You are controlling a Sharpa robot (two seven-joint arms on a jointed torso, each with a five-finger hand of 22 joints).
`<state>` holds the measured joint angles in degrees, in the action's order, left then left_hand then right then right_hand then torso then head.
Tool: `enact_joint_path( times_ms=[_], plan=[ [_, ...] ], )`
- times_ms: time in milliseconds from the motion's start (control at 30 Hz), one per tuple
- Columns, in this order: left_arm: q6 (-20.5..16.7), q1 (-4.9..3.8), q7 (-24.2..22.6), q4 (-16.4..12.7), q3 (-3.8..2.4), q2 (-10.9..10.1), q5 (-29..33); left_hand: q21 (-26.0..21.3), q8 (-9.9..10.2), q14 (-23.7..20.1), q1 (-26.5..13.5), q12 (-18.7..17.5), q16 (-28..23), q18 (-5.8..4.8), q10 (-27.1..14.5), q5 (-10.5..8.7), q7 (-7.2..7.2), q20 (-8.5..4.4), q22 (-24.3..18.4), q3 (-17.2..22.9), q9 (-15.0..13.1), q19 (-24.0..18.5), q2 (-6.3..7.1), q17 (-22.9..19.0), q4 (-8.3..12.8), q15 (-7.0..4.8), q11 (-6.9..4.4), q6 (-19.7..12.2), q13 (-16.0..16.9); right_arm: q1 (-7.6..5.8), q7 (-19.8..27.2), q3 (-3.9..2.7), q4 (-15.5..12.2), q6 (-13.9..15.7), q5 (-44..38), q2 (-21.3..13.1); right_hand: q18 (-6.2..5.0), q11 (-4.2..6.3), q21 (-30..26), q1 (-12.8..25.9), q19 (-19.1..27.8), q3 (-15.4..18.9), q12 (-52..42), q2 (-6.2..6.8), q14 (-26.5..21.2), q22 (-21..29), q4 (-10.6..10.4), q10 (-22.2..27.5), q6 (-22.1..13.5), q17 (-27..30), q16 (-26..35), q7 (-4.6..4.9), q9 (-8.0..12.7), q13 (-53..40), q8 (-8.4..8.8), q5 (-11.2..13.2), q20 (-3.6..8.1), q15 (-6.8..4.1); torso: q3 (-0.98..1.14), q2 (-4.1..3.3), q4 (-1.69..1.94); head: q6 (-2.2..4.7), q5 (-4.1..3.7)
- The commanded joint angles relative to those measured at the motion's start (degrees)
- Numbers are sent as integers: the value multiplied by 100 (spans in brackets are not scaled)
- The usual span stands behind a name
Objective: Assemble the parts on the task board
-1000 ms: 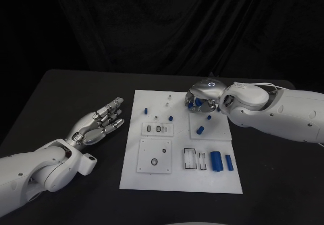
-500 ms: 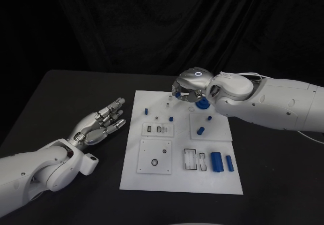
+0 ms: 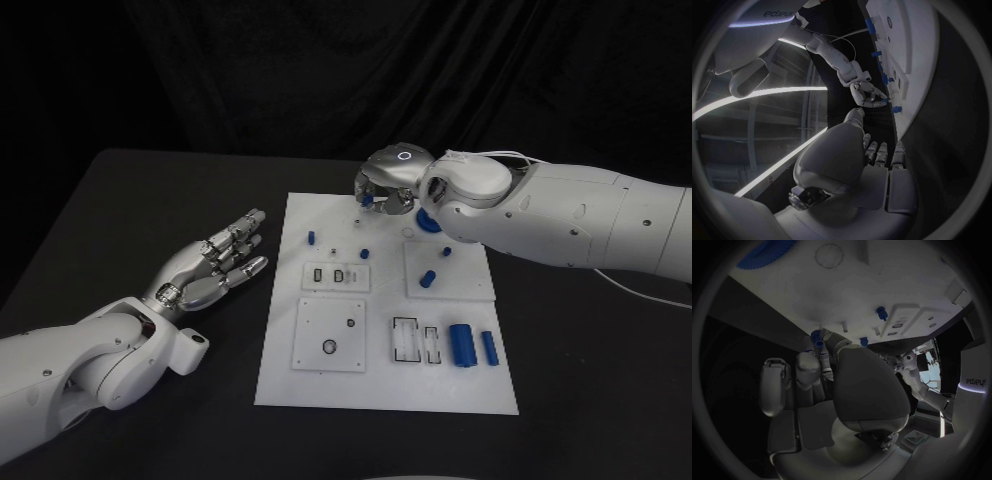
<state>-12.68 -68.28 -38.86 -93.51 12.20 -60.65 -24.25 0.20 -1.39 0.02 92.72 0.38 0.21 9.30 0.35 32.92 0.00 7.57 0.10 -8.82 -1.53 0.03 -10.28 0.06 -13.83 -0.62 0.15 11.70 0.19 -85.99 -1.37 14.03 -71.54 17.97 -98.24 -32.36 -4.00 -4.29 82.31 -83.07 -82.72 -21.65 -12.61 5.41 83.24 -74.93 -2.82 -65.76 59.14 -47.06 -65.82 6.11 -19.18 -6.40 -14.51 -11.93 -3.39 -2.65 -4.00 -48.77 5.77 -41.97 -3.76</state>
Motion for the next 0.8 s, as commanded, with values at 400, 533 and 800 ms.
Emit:
enact_joint_path(
  times_ms=[400, 533, 800],
  plan=[
    [-15, -16, -981, -24, -3, 8, -17, -20, -21, -2, 32, -22, -21, 106, 22, 46, -62, -135, -10, 10, -8, -3, 86, -6, -2, -29, 2, 35, -2, 61, -81, -5, 118, -325, 60, 85, 67, 173, -54, 68, 21, 16, 89, -10, -58, -195, -28, -170, -140, 43, 58, -5, -76, -16, 118, 82, -59, 43, -9, -5, -17, -44, -23],
    [-1, -16, -966, -17, -3, 12, -17, -20, -20, -2, 35, -22, -21, 106, 21, 38, -55, -136, -10, 14, -8, -3, 85, -6, -1, -19, 5, 34, -3, 66, -90, -5, 154, -384, 61, 111, 65, 165, -63, 77, 31, 21, 106, -13, -70, -187, -37, -148, -143, 54, 68, -8, -84, -18, 127, 103, -61, 43, -9, -6, -15, -49, -17],
    [24, -16, -939, -1, -3, 23, -17, -20, -20, -2, 39, -23, -21, 103, 19, 21, -33, -123, -10, 30, -8, -3, 75, -6, -4, 20, 25, 38, -3, 71, -80, -5, 169, -391, 61, 137, 49, 158, -105, 83, 75, 22, 129, -23, -117, -133, -49, -124, -189, 139, 130, -6, -92, -30, 171, 134, -64, 41, -6, -13, -8, -65, -33]
  ],
)
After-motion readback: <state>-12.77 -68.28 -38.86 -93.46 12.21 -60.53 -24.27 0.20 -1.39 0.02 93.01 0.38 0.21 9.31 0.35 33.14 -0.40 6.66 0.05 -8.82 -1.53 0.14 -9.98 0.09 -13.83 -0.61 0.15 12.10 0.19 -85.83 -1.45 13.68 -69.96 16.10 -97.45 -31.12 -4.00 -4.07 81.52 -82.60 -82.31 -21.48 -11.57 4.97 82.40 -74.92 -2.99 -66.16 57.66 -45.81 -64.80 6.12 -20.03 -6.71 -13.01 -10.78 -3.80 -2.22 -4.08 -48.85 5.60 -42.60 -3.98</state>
